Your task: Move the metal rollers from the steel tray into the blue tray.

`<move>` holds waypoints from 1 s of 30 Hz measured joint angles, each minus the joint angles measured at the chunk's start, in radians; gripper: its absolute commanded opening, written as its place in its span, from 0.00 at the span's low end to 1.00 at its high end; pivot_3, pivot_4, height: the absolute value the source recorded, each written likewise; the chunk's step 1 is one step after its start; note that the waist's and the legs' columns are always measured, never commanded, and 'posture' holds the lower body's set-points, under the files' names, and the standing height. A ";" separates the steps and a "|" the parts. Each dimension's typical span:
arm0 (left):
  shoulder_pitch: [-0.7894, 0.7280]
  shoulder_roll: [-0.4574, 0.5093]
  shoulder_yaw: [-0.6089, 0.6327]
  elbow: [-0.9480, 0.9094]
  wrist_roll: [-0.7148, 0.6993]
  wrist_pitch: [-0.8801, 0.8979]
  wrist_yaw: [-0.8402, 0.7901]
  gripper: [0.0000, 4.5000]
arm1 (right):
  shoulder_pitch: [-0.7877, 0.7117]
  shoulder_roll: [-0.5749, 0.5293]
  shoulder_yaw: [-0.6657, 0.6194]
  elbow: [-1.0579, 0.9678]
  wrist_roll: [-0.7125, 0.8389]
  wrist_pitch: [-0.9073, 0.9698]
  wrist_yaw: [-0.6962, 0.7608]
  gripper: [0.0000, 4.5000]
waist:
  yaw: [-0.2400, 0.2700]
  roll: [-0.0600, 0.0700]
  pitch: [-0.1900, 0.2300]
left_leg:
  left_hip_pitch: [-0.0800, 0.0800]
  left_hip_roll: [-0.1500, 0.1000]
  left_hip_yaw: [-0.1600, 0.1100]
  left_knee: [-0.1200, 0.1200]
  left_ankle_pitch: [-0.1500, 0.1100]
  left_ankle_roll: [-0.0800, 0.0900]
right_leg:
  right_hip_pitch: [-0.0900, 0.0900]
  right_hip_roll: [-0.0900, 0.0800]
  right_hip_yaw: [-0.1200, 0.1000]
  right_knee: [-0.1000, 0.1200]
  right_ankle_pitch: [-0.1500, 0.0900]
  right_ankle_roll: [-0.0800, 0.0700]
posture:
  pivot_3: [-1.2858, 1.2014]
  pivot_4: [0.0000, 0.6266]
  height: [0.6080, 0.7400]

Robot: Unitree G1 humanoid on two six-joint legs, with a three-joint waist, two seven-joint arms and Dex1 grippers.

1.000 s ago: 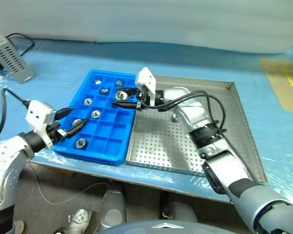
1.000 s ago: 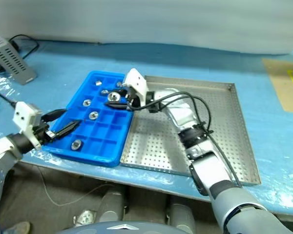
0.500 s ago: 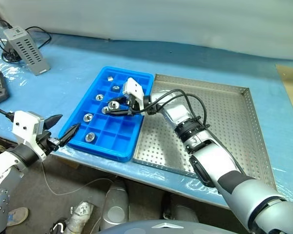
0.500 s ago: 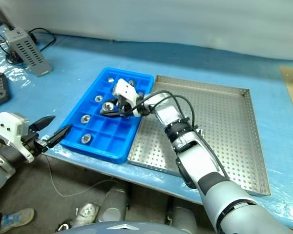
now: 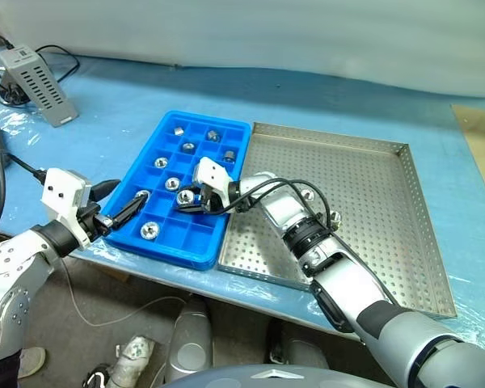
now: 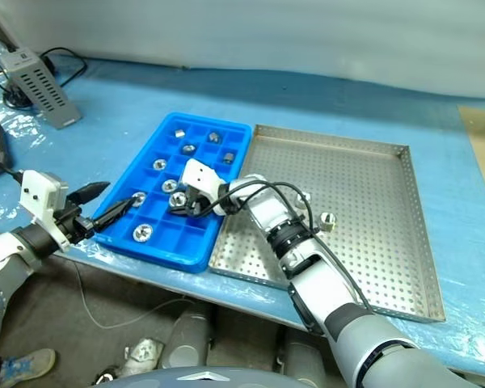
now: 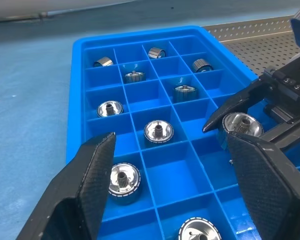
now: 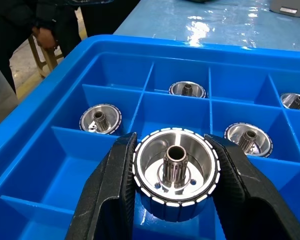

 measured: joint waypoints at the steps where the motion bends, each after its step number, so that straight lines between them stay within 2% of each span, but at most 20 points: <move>1: -0.003 0.002 -0.002 0.001 0.000 0.000 -0.003 0.83 | 0.000 0.001 0.000 0.000 -0.001 0.000 -0.003 0.38 | -0.001 0.000 0.000 | 0.000 0.000 0.000 0.000 0.000 0.000 | 0.000 0.000 0.000 0.000 0.000 0.000 | 0.67 0.24 1.00; 2: -0.007 0.005 -0.002 0.005 0.000 -0.001 -0.006 0.83 | 0.000 0.003 0.000 0.001 -0.002 -0.002 -0.009 0.38 | -0.003 0.000 0.000 | 0.000 0.000 0.000 0.000 0.000 0.000 | 0.000 0.000 0.000 0.000 0.000 0.000 | 0.67 0.24 1.00; 4: -0.011 0.012 -0.003 0.009 0.000 -0.002 -0.012 0.83 | 0.000 0.004 -0.002 0.002 -0.003 -0.010 -0.020 0.54 | -0.007 0.000 0.000 | 0.000 0.000 0.000 0.000 0.000 0.000 | 0.000 0.000 0.000 0.000 0.000 0.000 | 0.67 0.24 1.00; 7: -0.012 0.013 -0.010 0.015 0.000 -0.003 -0.016 0.83 | 0.001 0.004 -0.004 0.002 -0.002 -0.011 -0.027 0.72 | -0.010 0.000 0.000 | 0.000 0.000 0.000 0.000 0.000 0.000 | 0.000 0.000 0.000 0.000 0.000 0.000 | 0.66 0.24 1.00; 13: -0.050 0.018 -0.044 0.056 0.001 -0.011 -0.042 0.83 | 0.001 -0.016 -0.045 -0.018 0.016 0.036 -0.030 0.72 | -0.010 0.000 0.000 | 0.000 0.000 0.000 0.001 0.001 -0.001 | 0.000 0.000 0.000 0.001 0.000 0.000 | 0.62 0.24 1.00; 20: -0.194 0.024 -0.148 0.181 0.025 -0.051 -0.111 0.83 | 0.064 -0.170 -0.126 -0.261 0.097 0.151 0.024 0.72 | -0.018 0.000 0.000 | 0.003 -0.001 0.002 0.002 0.002 -0.003 | 0.006 0.000 0.000 0.001 0.001 0.002 | 0.57 0.24 1.00; 26: -0.351 0.013 -0.283 0.358 0.077 -0.117 -0.201 0.83 | 0.187 -0.336 -0.221 -0.482 0.153 0.275 0.004 0.72 | -0.062 -0.001 0.000 | 0.006 -0.002 0.007 0.004 0.003 -0.005 | 0.008 0.000 0.001 0.001 0.002 0.003 | 0.51 0.24 1.00; 30: -0.475 -0.042 -0.382 0.470 0.120 -0.170 -0.264 0.83 | 0.284 -0.375 -0.284 -0.600 0.165 0.342 -0.083 0.72 | -0.097 -0.001 -0.001 | 0.008 -0.002 0.010 0.004 0.003 -0.005 | 0.008 0.000 0.003 0.001 0.002 0.003 | 0.46 0.24 1.00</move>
